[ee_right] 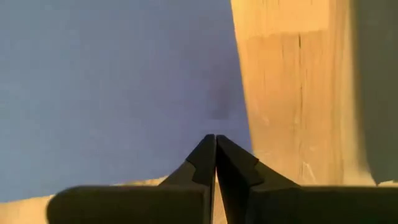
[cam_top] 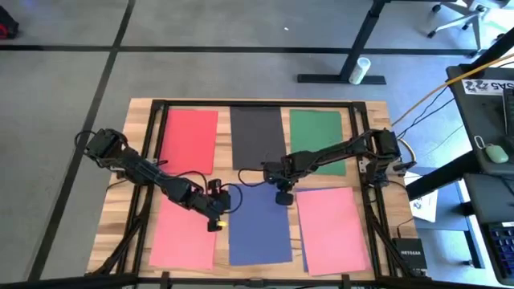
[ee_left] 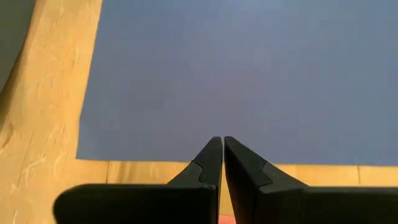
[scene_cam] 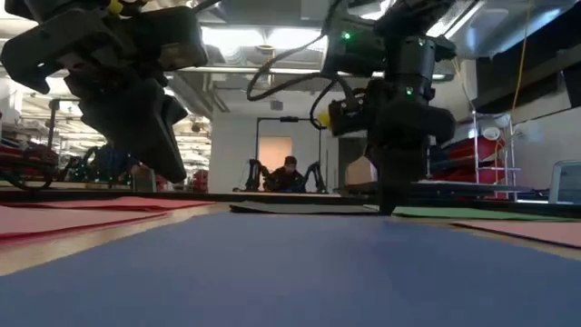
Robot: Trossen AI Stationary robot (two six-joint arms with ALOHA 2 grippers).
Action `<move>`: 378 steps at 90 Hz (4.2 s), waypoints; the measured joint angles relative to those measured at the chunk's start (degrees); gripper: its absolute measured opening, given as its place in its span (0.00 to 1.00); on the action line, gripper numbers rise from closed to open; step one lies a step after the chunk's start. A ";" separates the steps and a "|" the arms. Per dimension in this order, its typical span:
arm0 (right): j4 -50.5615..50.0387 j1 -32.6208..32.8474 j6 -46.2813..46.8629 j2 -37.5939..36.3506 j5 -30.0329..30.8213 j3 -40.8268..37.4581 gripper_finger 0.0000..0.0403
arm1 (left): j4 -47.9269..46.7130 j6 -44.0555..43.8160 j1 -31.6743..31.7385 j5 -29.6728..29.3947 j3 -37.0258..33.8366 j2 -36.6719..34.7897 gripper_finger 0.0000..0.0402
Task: Organize paper
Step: Adjust the blue paper, then stack the pink paper on the stacked pink paper
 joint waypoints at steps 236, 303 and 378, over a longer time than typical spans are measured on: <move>1.47 5.81 4.34 -12.46 -2.71 -19.82 0.39 | 4.19 -3.02 -4.20 1.58 0.02 -0.04 0.00; 1.09 5.86 7.31 -12.03 -6.10 -19.86 0.03 | 3.37 -3.64 -4.20 1.60 0.02 -0.02 0.00; -8.27 5.95 7.05 -11.78 -3.33 -4.29 0.00 | 26.82 -15.79 -1.09 -7.45 0.02 2.42 0.00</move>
